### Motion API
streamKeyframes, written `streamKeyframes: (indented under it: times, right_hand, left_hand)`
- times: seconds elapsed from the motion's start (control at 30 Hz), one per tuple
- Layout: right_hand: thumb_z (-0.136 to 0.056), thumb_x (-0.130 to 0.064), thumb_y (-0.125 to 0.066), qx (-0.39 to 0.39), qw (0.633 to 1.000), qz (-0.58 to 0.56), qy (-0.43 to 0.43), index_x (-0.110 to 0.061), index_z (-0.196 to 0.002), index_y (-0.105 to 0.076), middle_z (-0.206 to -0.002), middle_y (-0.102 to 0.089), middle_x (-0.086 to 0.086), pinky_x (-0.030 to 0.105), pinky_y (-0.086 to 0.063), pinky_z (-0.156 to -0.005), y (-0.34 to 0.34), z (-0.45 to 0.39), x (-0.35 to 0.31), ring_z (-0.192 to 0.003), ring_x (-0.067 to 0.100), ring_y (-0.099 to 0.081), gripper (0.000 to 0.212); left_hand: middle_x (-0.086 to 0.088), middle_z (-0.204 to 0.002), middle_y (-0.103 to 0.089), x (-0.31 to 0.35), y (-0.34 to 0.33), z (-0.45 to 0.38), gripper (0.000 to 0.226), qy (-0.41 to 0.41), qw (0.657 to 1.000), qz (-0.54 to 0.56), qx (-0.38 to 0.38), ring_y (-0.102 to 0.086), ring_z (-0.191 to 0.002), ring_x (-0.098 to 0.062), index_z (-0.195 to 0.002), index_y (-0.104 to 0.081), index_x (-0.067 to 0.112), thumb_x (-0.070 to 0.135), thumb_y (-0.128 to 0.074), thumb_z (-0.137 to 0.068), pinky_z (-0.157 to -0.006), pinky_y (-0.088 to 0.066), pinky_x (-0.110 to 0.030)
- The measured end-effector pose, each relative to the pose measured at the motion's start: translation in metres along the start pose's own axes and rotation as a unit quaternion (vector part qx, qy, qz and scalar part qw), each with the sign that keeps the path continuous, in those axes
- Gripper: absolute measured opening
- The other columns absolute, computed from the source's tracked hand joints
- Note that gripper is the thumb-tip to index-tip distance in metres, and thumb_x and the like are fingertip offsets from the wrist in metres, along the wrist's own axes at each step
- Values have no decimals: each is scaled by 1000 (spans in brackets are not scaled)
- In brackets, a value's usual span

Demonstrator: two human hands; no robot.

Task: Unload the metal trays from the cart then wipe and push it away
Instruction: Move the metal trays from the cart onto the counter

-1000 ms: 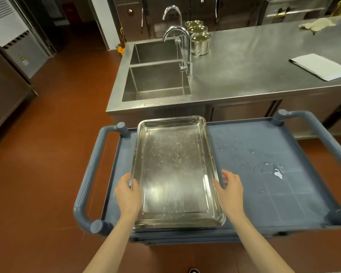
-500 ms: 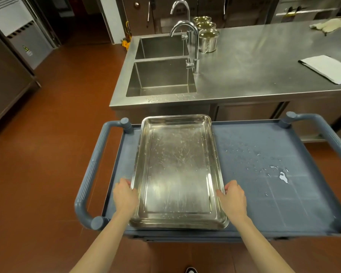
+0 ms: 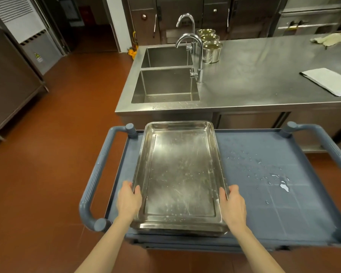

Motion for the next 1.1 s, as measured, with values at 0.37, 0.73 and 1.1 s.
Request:
streamKeyframes:
  times: [0.37, 0.73, 1.1]
  right_hand:
    - [-106, -28, -57, 86, 990, -107, -12, -14, -79, -45, -64, -51, 4, 30, -36, -51, 53, 25, -21, -56, 19, -40, 33]
    - [-104, -34, -61, 257, 951, -128, -115, -7, -77, -47, -63, -46, 2, 35, -33, -54, 104, 82, -3, -58, 18, -37, 41]
    - [-111, -48, -35, 408, 879, -144, -201, -6, -102, -65, -79, -64, 20, 34, -35, -57, 164, 190, 57, -68, 34, -57, 53]
  left_hand:
    - [-5, -85, -62, 82, 36, 28, 18, -38, 986, 159, 5, -55, -74, -17, -98, -60, 9, 21, -50, -107, -61, -41, -32]
    - [-6, -100, -64, 166, 31, 36, 35, -94, 969, 188, -127, -56, -95, -26, -101, -63, 13, 16, -29, -106, -84, -39, -39]
    - [1, -85, -60, 222, -26, 129, 37, -227, 921, 171, -268, -52, -85, -23, -87, -63, 9, 16, -33, -108, -73, -35, -39]
Point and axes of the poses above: each hand's wrist, its own z-axis away from the middle knuckle, its own y-axis out of the back of the hand, x = y × z, the point moved 2 cm from there along -z, towards the middle knuckle
